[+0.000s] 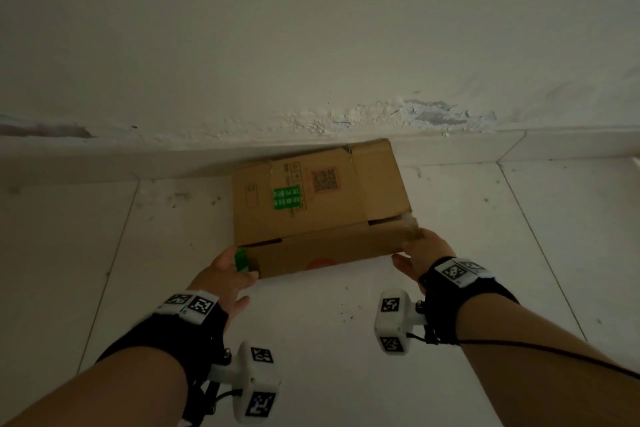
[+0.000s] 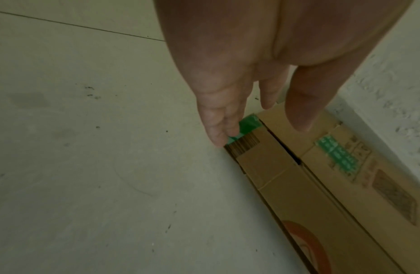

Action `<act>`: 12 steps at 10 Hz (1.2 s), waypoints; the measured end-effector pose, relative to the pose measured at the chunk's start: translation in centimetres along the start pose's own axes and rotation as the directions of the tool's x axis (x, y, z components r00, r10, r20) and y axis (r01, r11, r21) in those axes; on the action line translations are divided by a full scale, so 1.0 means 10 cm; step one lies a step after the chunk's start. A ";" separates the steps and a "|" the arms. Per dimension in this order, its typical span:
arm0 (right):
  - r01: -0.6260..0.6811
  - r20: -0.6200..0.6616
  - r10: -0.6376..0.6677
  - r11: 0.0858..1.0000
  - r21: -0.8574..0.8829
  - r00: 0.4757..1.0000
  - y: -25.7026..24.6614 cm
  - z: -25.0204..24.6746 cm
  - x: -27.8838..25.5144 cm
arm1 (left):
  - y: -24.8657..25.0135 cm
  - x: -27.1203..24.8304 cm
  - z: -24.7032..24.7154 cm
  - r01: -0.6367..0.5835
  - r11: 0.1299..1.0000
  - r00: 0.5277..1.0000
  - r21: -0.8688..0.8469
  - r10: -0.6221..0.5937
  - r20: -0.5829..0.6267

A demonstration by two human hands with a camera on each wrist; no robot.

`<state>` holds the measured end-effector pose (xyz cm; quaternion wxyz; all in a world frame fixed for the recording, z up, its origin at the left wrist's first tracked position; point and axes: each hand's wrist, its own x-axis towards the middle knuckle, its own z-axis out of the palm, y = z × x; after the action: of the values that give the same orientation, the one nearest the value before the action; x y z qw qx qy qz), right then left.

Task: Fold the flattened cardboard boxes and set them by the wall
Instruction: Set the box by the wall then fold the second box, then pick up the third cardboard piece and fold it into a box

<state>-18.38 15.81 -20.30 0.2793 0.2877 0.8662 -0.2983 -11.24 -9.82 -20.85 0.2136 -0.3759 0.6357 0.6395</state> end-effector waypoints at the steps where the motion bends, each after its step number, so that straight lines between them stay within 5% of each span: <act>1: -0.154 0.154 0.071 0.757 0.635 0.986 0.11 0.07 0.16 | -0.01 0.01 0.01 -0.004 1.000 1.000 0.013 0.004 -0.001; 3: -0.113 0.204 0.019 0.880 0.462 0.979 0.23 0.16 0.34 | -0.05 0.02 0.08 0.004 0.999 0.998 -0.033 -0.006 -0.066; 6: -0.132 0.269 -0.004 0.864 0.486 0.963 0.30 0.30 0.21 | -0.04 0.06 0.05 0.015 1.000 0.995 -0.016 -0.017 -0.093; 9: -0.145 0.130 0.091 0.856 0.497 0.987 0.68 -0.14 0.20 | 0.04 -0.14 0.31 -0.033 0.999 0.998 0.032 0.034 -0.050; 12: -0.217 0.025 0.238 0.830 0.513 0.971 1.65 -0.64 0.02 | -0.02 -0.41 1.02 -0.051 0.992 0.991 0.113 0.037 0.126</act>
<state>-9.53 31.07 -22.02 0.2088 0.4585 0.7204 -0.4766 -10.69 1.00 -18.83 0.2597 -0.3085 0.6654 0.6281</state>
